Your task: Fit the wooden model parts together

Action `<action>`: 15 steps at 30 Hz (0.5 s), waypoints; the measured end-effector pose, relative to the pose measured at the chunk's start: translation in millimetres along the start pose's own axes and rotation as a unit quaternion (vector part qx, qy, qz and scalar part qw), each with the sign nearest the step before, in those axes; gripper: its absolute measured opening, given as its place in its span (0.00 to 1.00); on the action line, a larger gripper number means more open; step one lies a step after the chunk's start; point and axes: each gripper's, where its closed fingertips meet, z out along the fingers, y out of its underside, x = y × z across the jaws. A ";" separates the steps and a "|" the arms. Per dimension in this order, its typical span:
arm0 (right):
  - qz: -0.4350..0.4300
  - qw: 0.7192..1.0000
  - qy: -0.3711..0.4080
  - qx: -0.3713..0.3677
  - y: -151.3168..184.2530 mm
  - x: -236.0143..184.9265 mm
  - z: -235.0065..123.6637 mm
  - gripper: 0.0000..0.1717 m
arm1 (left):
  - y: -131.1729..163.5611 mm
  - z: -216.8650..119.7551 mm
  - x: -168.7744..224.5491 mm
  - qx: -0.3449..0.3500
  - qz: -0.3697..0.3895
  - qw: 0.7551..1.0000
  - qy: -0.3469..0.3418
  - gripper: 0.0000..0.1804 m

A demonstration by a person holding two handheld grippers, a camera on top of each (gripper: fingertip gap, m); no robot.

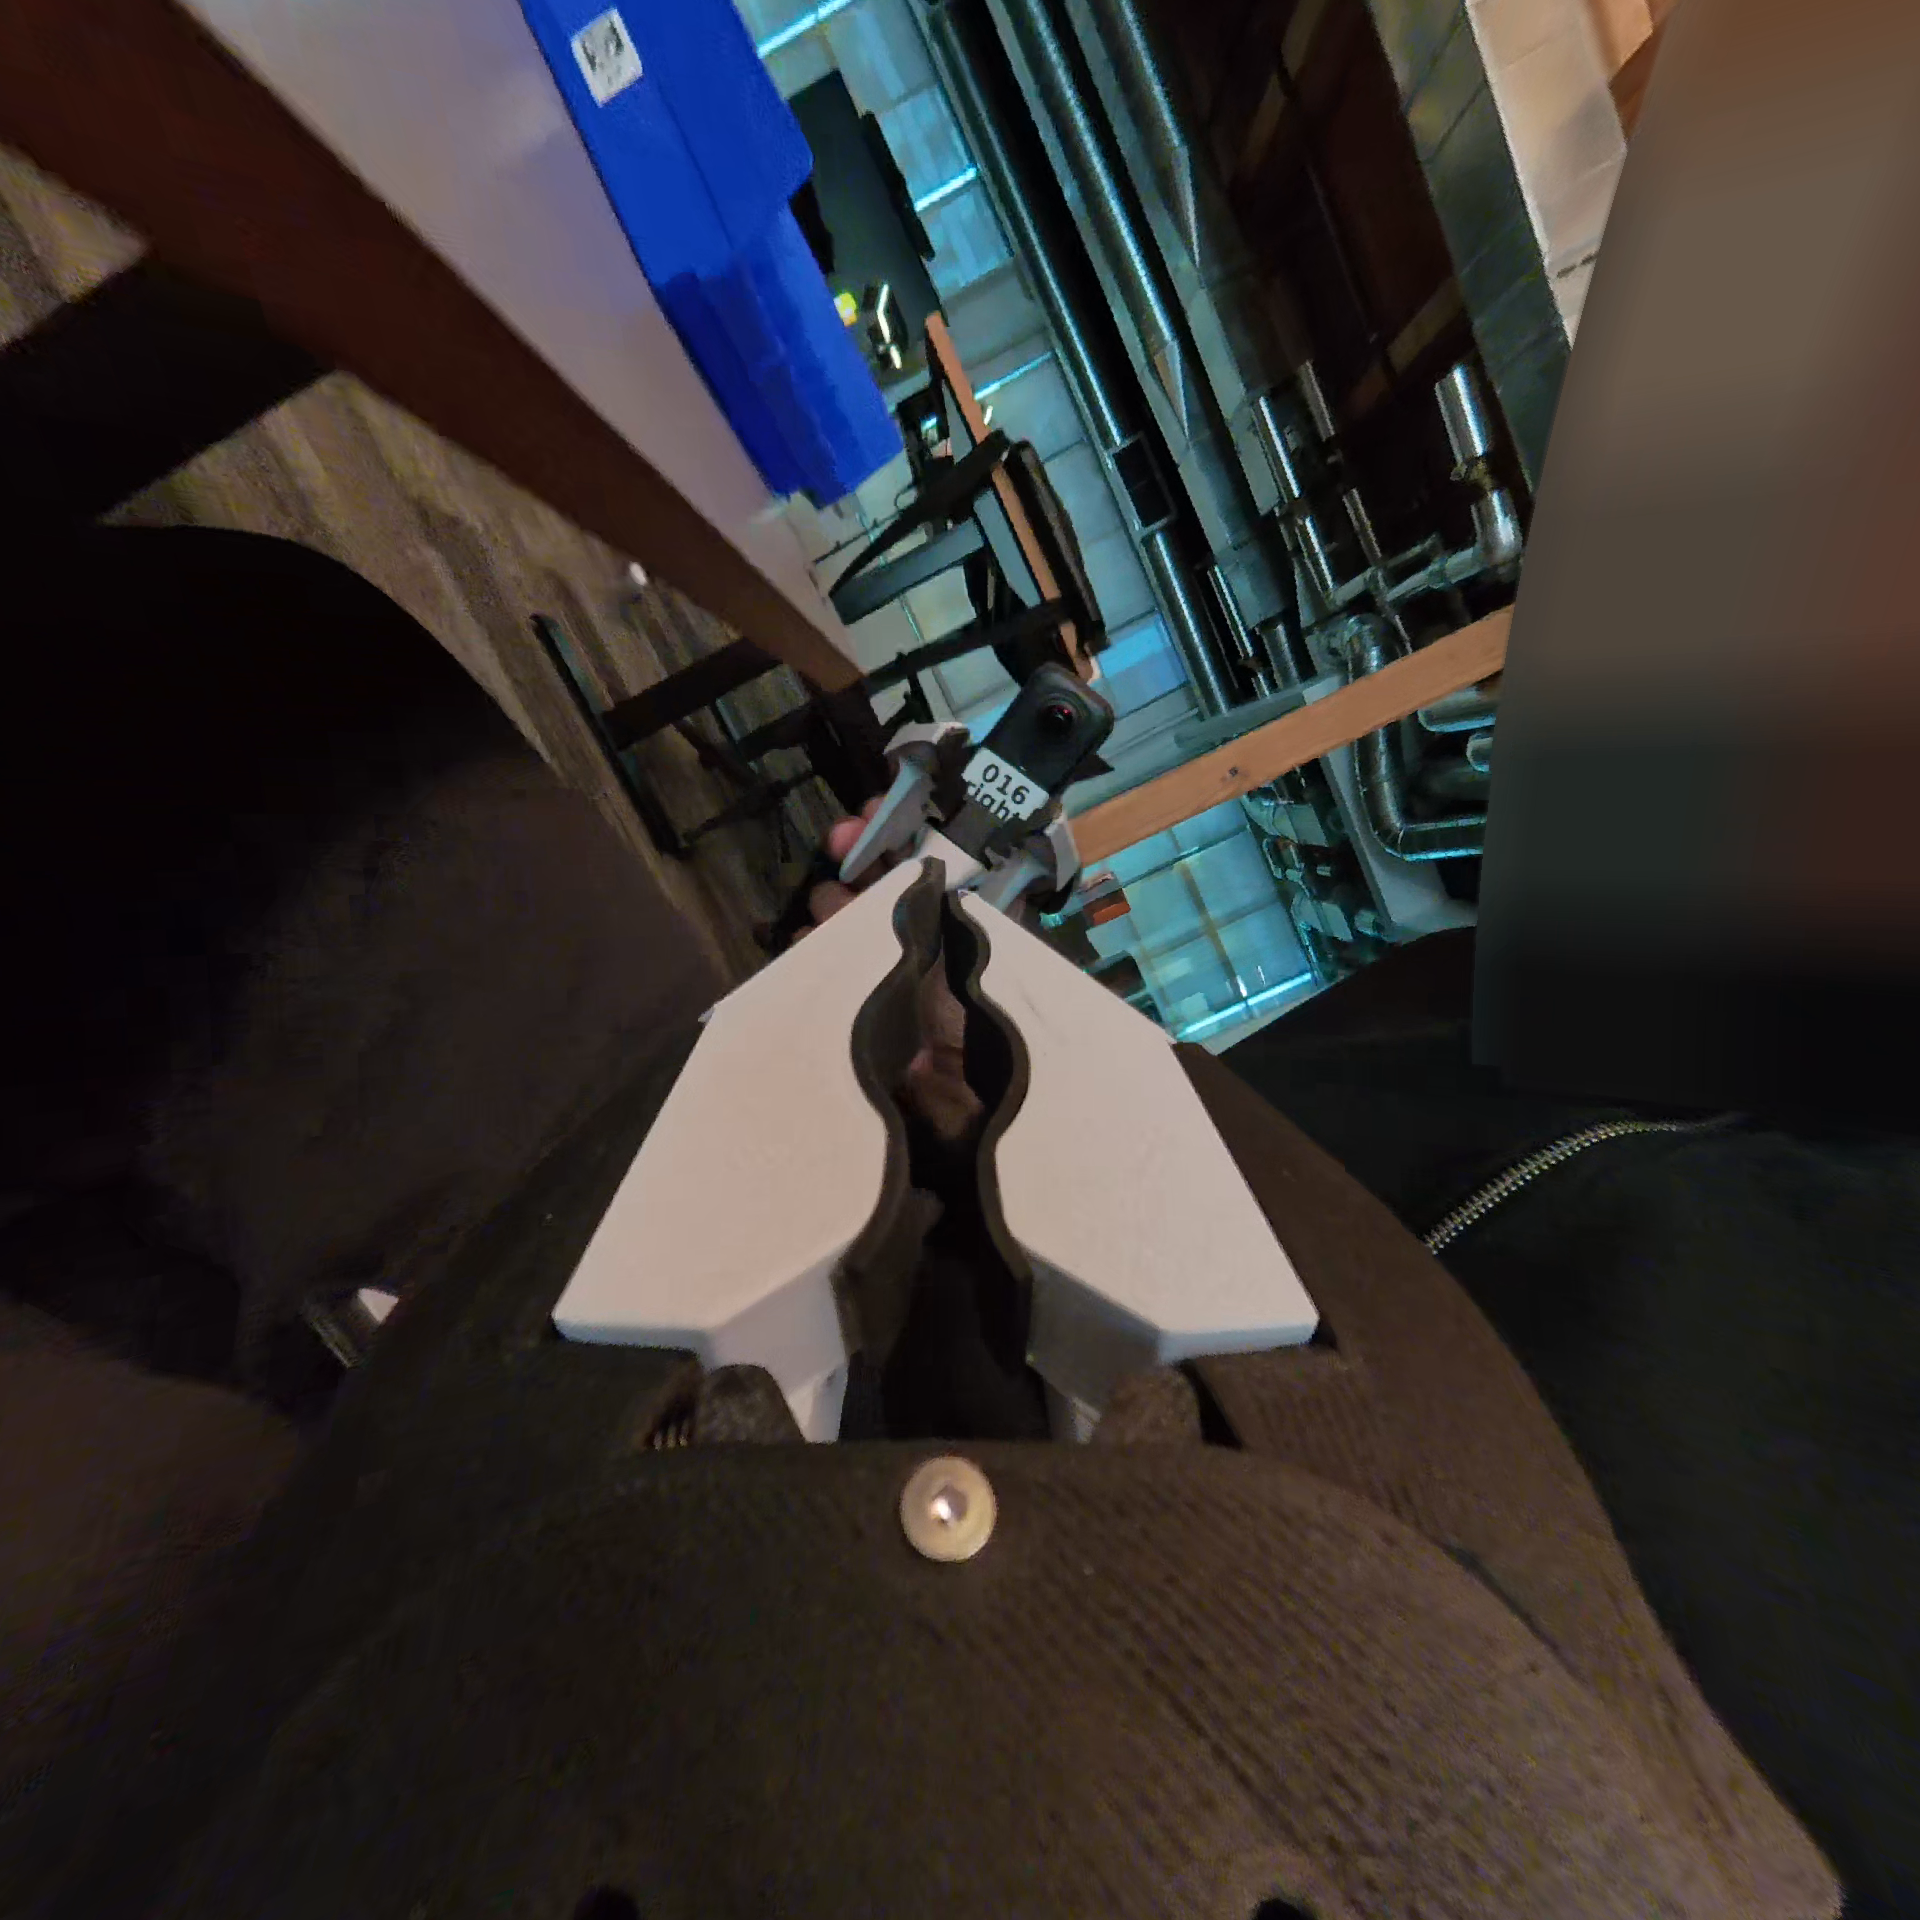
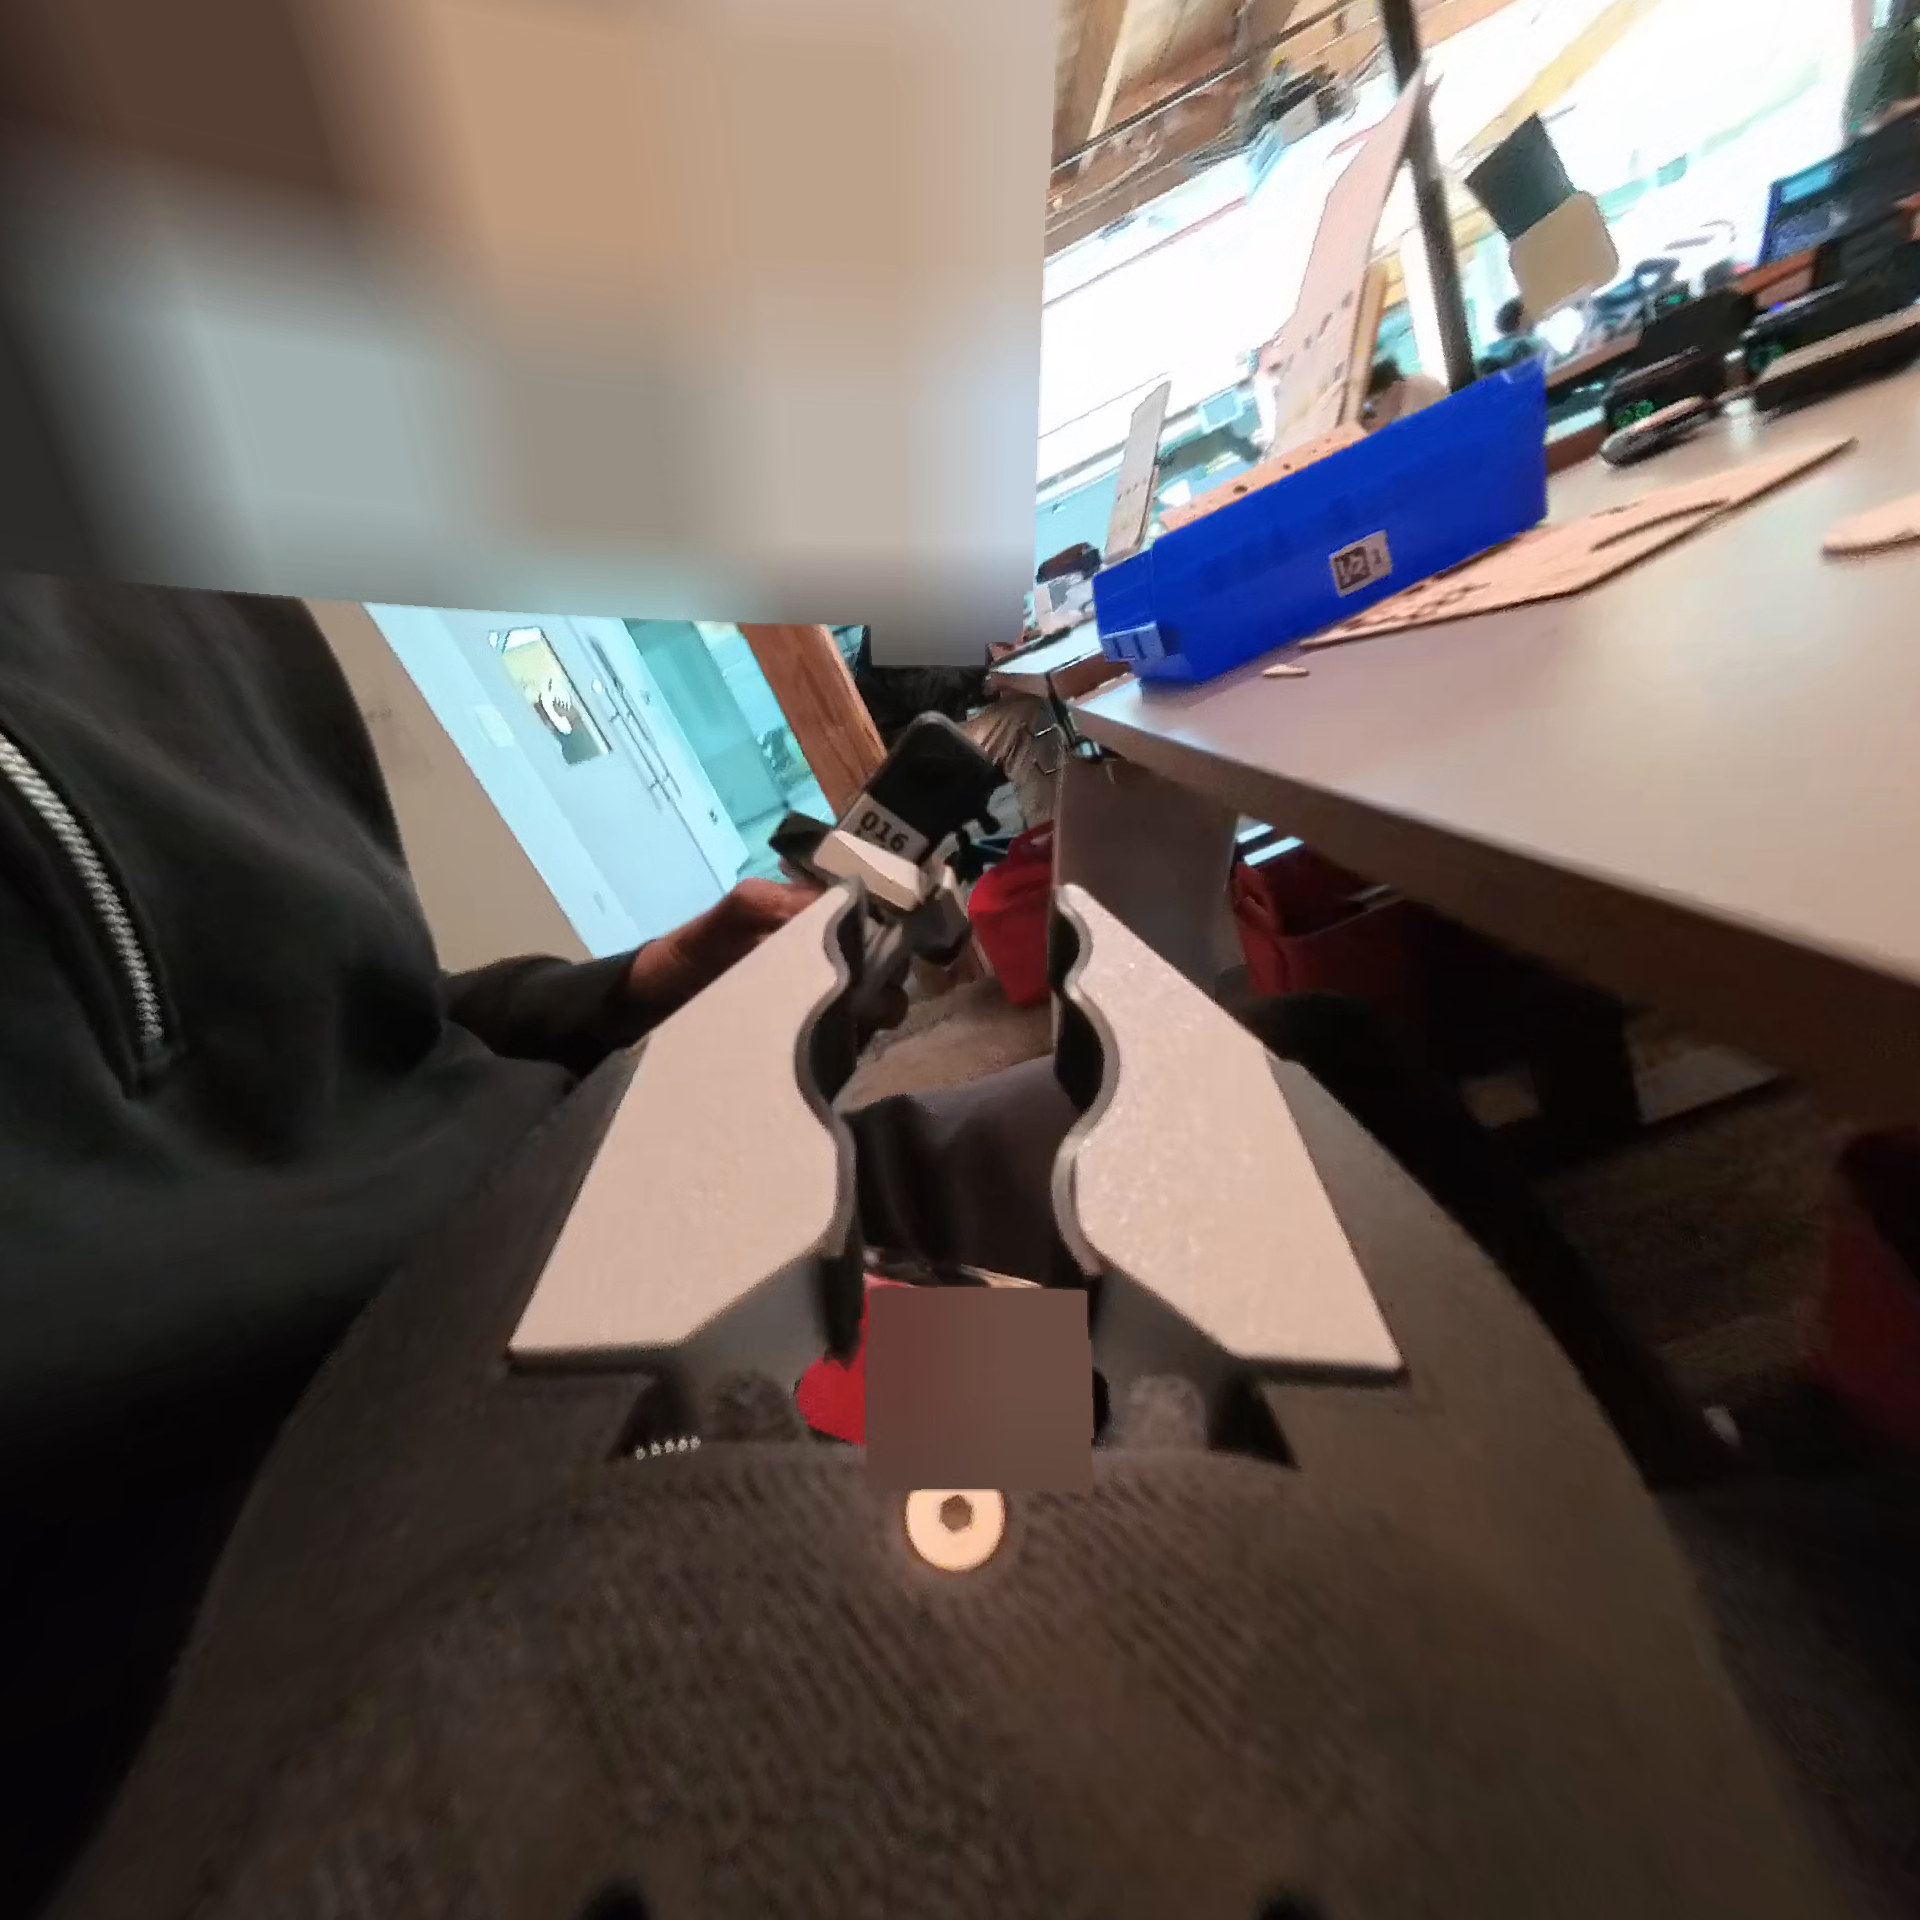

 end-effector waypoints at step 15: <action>-0.155 0.956 0.210 -0.131 147.2 -105.6 -25.7 0.15 | 138.7 -73.6 17.5 -0.023 0.121 0.988 -0.093 0.00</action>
